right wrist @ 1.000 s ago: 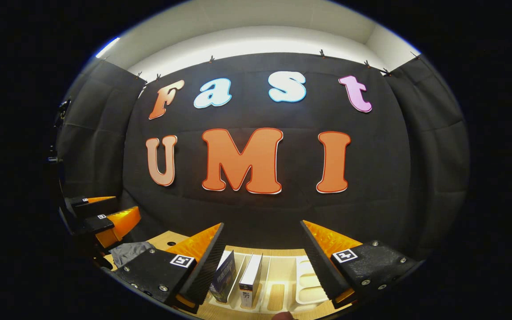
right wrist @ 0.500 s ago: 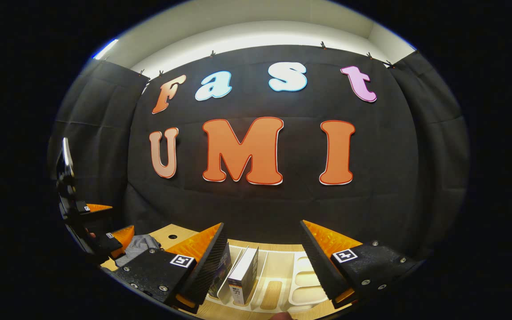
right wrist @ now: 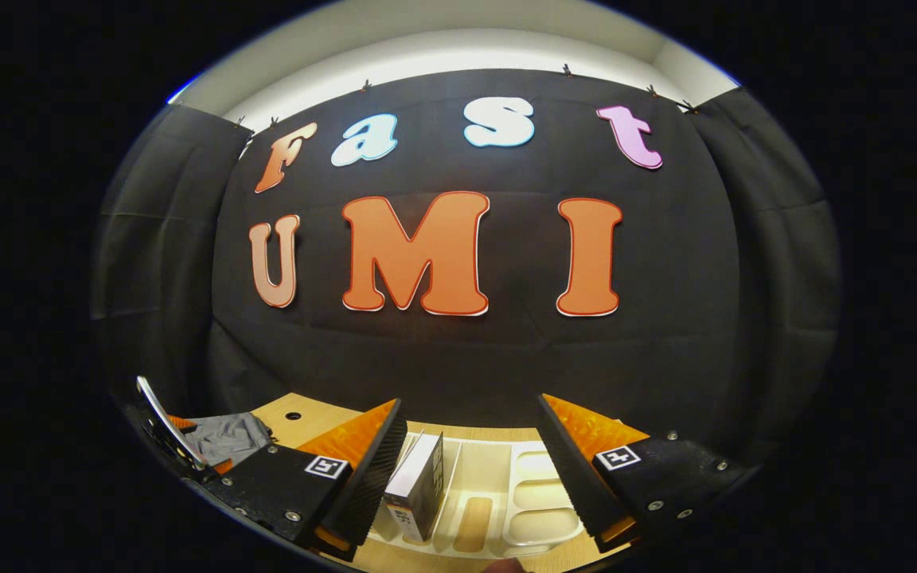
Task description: Open the schoolbag, grab two books from the bookshelf and put them into the schoolbag.
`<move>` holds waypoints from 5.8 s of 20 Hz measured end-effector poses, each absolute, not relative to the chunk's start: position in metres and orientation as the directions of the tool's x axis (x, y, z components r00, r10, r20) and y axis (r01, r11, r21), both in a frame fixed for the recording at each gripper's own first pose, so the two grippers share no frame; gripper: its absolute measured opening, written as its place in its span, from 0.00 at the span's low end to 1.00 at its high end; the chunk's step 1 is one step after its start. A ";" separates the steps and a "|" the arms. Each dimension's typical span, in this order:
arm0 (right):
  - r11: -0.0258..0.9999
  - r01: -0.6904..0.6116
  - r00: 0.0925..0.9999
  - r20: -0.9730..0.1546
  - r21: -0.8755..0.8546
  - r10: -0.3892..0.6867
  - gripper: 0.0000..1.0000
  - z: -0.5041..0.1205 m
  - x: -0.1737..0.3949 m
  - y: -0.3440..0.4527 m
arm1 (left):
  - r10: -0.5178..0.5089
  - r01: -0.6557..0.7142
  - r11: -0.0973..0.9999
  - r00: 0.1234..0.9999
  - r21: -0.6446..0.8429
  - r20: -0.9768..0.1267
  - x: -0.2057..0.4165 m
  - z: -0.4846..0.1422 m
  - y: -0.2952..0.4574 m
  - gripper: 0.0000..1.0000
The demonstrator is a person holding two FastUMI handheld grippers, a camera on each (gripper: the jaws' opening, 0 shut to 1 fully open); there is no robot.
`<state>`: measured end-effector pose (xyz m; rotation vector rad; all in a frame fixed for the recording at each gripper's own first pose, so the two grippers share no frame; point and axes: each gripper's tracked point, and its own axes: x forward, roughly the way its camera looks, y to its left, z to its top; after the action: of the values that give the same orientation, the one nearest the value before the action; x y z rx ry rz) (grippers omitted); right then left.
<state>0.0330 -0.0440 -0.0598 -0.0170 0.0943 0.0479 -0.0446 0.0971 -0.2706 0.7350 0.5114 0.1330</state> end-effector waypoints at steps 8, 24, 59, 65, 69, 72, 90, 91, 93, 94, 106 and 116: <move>0.999 -0.017 0.993 -0.119 -0.041 0.012 0.97 -0.067 0.032 -0.049 | 0.359 0.149 0.678 0.787 0.720 -0.502 -0.064 -0.339 0.132 0.95; 0.999 0.032 0.986 -0.163 -0.030 -0.036 0.97 -0.077 0.026 -0.036 | 0.436 0.186 0.543 0.771 0.819 -0.464 -0.051 -0.353 0.176 0.85; 0.986 -0.143 0.757 -0.651 -0.089 0.051 0.98 -0.146 0.115 0.118 | -0.223 0.488 0.872 0.449 0.028 -0.865 0.026 -0.273 0.238 0.06; 0.980 -0.138 0.676 -0.737 -0.141 -0.011 0.98 -0.169 0.127 0.124 | -0.303 0.535 0.843 0.378 -0.061 -0.875 0.044 -0.252 0.253 0.06; 0.991 -0.069 0.563 -0.825 -0.118 -0.059 0.95 -0.195 0.128 0.121 | -0.336 0.571 0.814 0.313 -0.106 -0.888 0.050 -0.246 0.256 0.06; 0.993 -0.055 0.453 -0.889 -0.100 -0.064 0.89 -0.218 0.123 0.122 | -0.323 0.590 0.801 0.279 -0.104 -0.904 0.056 -0.251 0.262 0.06; 0.998 0.060 0.207 -0.978 -0.007 -0.019 0.33 -0.197 0.091 0.101 | -0.327 0.574 0.807 0.242 -0.136 -0.914 0.046 -0.272 0.255 0.06; 0.998 0.062 0.229 -0.973 0.005 -0.009 0.32 -0.187 0.088 0.098 | -0.323 0.574 0.808 0.241 -0.134 -0.915 0.045 -0.272 0.254 0.06; 0.997 0.066 0.256 -0.966 0.039 0.021 0.32 -0.173 0.080 0.094 | -0.312 0.574 0.809 0.243 -0.123 -0.918 0.040 -0.273 0.252 0.06; 0.995 0.074 0.275 -0.961 0.063 0.040 0.31 -0.164 0.078 0.093 | -0.307 0.576 0.809 0.246 -0.116 -0.920 0.040 -0.274 0.252 0.06; 0.968 0.062 0.432 -0.881 0.242 0.192 0.31 -0.093 0.049 0.101 | -0.276 0.535 0.838 0.245 -0.108 -0.929 0.032 -0.277 0.250 0.06; 0.892 0.060 0.439 -0.814 0.448 0.380 0.31 -0.119 0.019 0.180 | -0.252 0.537 0.841 0.283 -0.065 -0.926 0.029 -0.273 0.254 0.06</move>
<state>0.0189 0.1799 -0.1193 0.4490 1.1082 0.2074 0.0293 0.2536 -0.2728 0.2821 1.1720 -0.5377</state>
